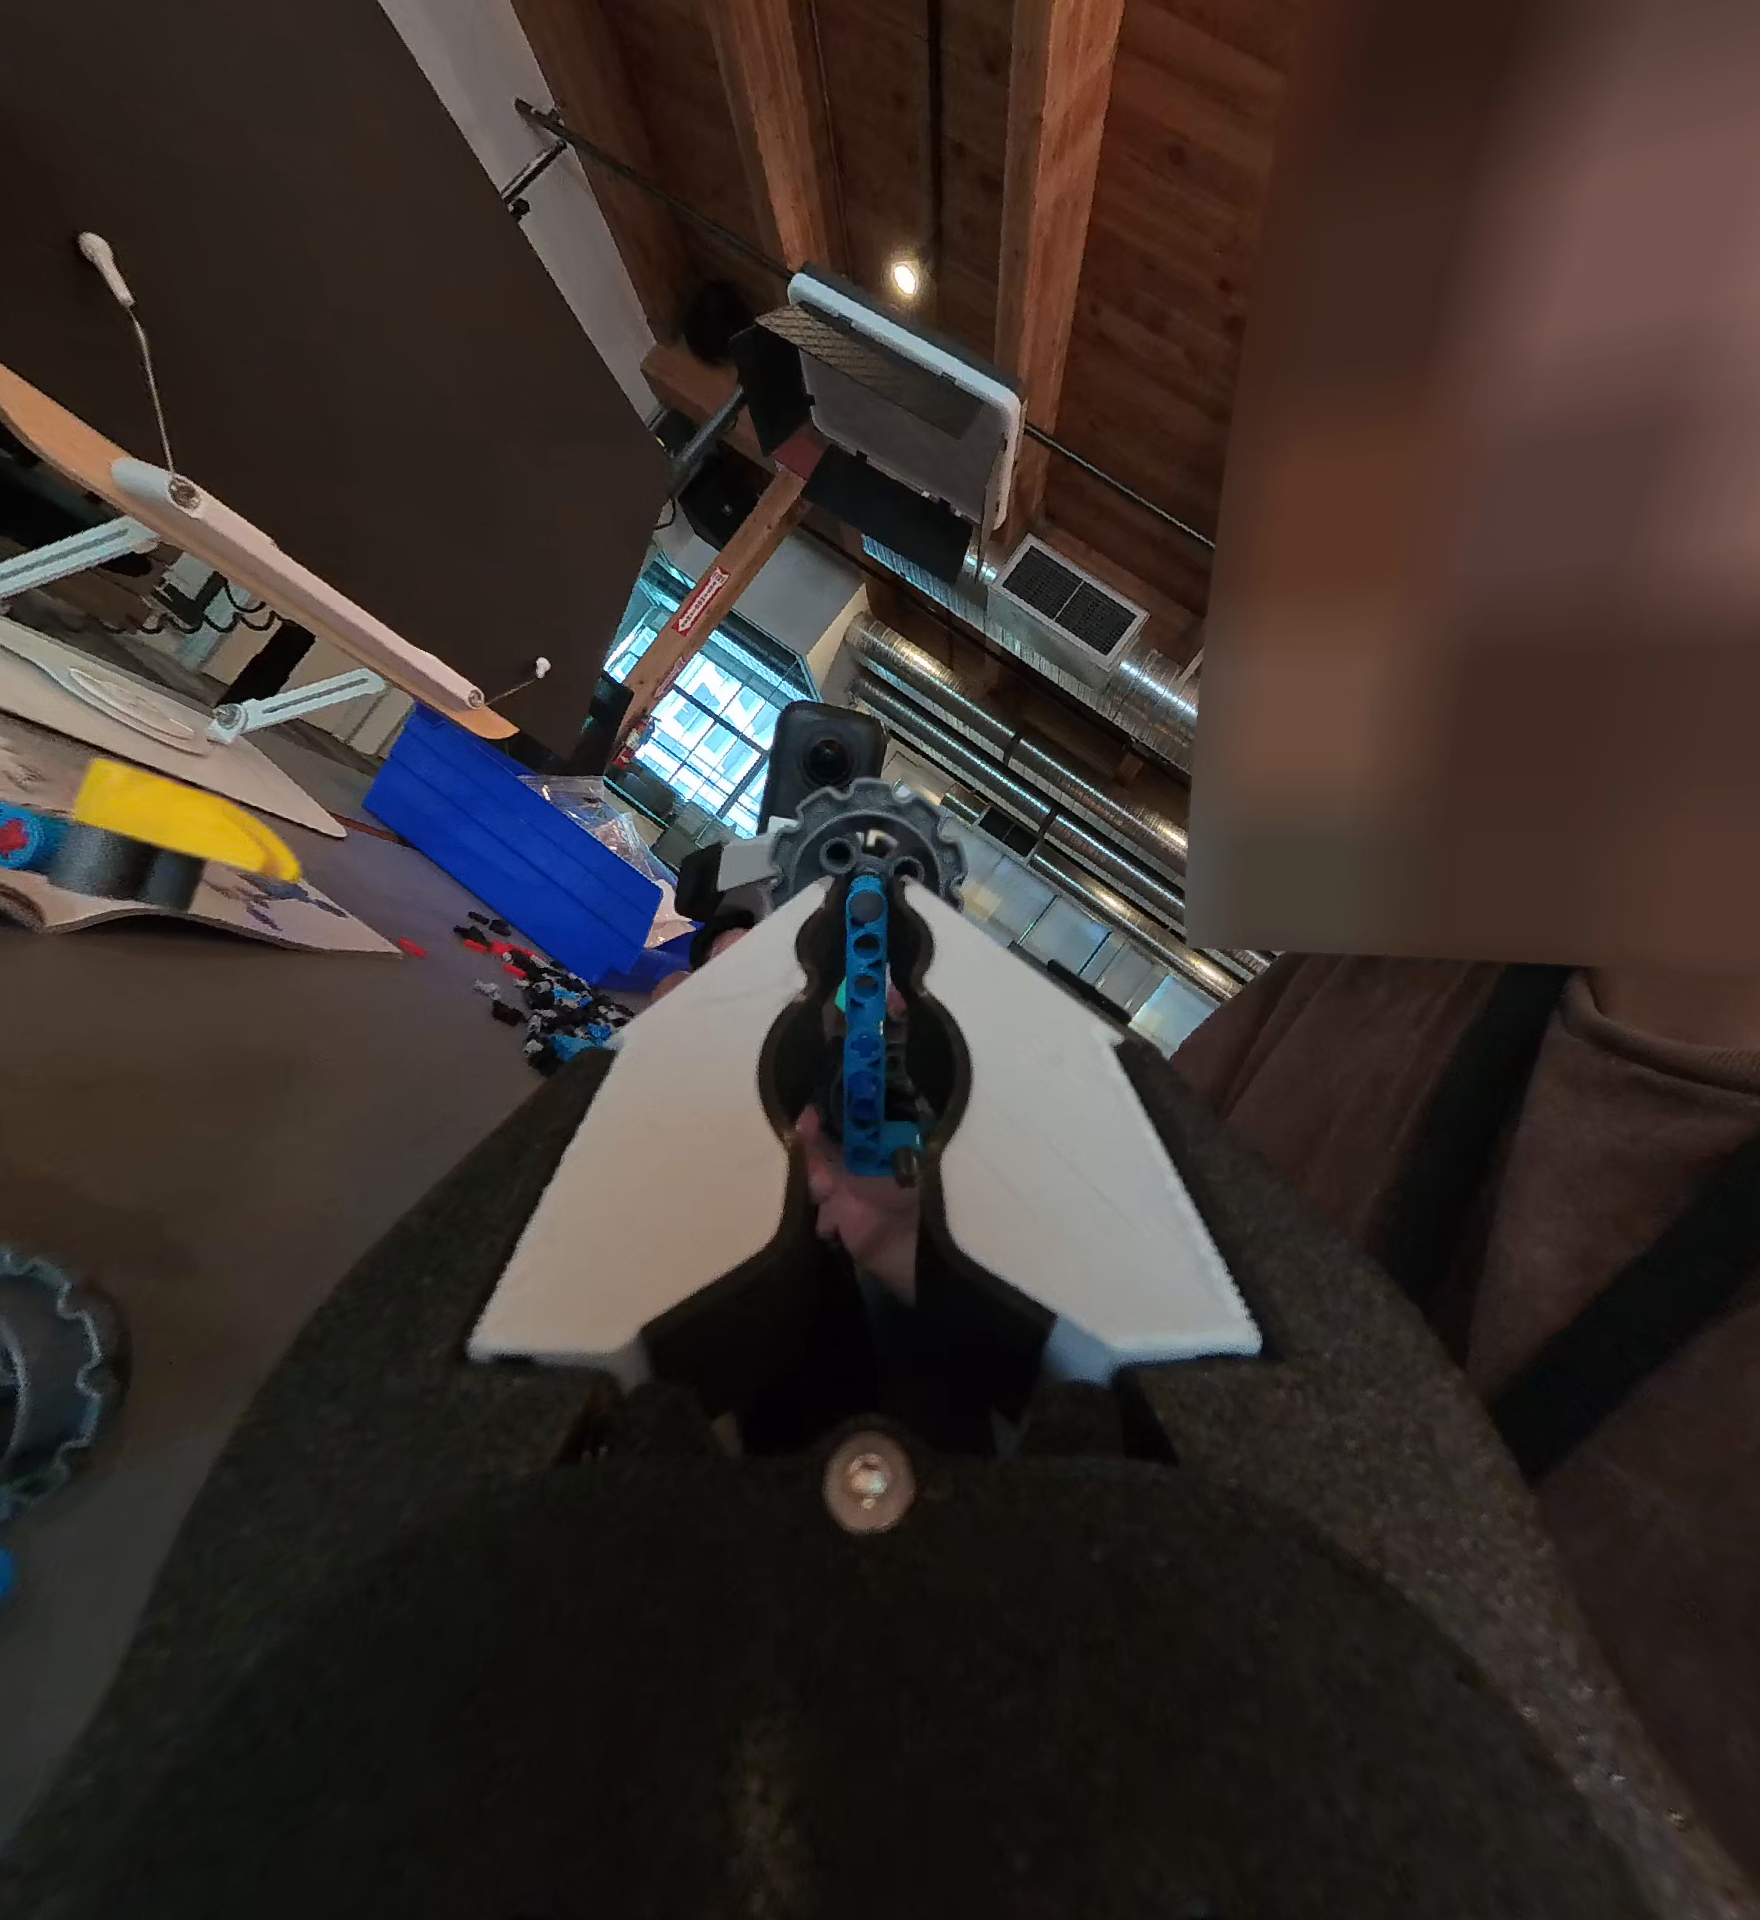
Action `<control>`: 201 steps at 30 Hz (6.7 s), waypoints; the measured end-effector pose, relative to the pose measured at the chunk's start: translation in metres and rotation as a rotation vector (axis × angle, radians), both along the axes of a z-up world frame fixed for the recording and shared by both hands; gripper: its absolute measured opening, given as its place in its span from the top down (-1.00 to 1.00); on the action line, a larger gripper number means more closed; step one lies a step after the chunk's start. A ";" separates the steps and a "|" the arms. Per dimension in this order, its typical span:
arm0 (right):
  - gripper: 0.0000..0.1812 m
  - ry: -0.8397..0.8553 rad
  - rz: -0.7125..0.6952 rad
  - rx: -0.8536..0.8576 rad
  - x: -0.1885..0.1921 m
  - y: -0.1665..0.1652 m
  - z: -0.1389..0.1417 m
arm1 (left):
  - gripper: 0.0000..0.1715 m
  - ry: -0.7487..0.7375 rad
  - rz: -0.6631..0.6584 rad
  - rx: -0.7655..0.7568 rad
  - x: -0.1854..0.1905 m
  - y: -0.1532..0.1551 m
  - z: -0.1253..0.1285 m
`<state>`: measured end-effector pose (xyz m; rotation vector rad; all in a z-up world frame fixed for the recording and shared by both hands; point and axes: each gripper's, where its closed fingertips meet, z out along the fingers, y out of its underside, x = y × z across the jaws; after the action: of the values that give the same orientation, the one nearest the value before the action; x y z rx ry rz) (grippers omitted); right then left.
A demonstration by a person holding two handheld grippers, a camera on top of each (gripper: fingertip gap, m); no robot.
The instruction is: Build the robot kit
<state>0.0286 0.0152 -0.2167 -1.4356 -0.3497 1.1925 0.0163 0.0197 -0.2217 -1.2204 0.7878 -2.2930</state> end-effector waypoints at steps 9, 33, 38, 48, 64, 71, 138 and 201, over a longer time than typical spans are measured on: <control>0.93 -0.029 0.012 -0.014 -0.006 0.000 -0.006 | 0.93 0.007 0.004 0.017 0.000 -0.001 0.000; 0.92 -0.106 0.013 -0.001 -0.001 -0.004 -0.010 | 0.93 0.060 0.033 0.201 -0.001 -0.004 -0.006; 0.92 -0.103 0.017 -0.010 0.000 -0.003 -0.011 | 0.93 0.063 0.031 0.206 0.000 -0.005 -0.007; 0.93 -0.078 0.031 -0.017 -0.004 -0.003 -0.011 | 0.93 0.069 0.033 0.215 0.002 -0.007 -0.007; 0.92 -0.132 0.010 -0.025 -0.001 -0.002 -0.017 | 0.93 0.088 0.078 0.261 0.002 -0.005 -0.010; 0.92 -0.027 0.053 -0.103 0.000 -0.002 -0.019 | 0.93 0.105 0.179 0.400 0.004 -0.008 -0.011; 0.63 -0.853 -0.380 0.085 0.014 0.019 -0.054 | 0.81 0.297 0.127 0.208 0.022 0.004 -0.036; 0.64 -1.045 -0.004 0.057 -0.003 -0.034 -0.075 | 0.81 0.249 0.047 0.787 0.017 -0.049 -0.049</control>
<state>0.0257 -0.0187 -0.2912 -1.9106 -1.0719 0.3224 0.0337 -0.0290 -0.2704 -1.1095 1.5338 -1.5299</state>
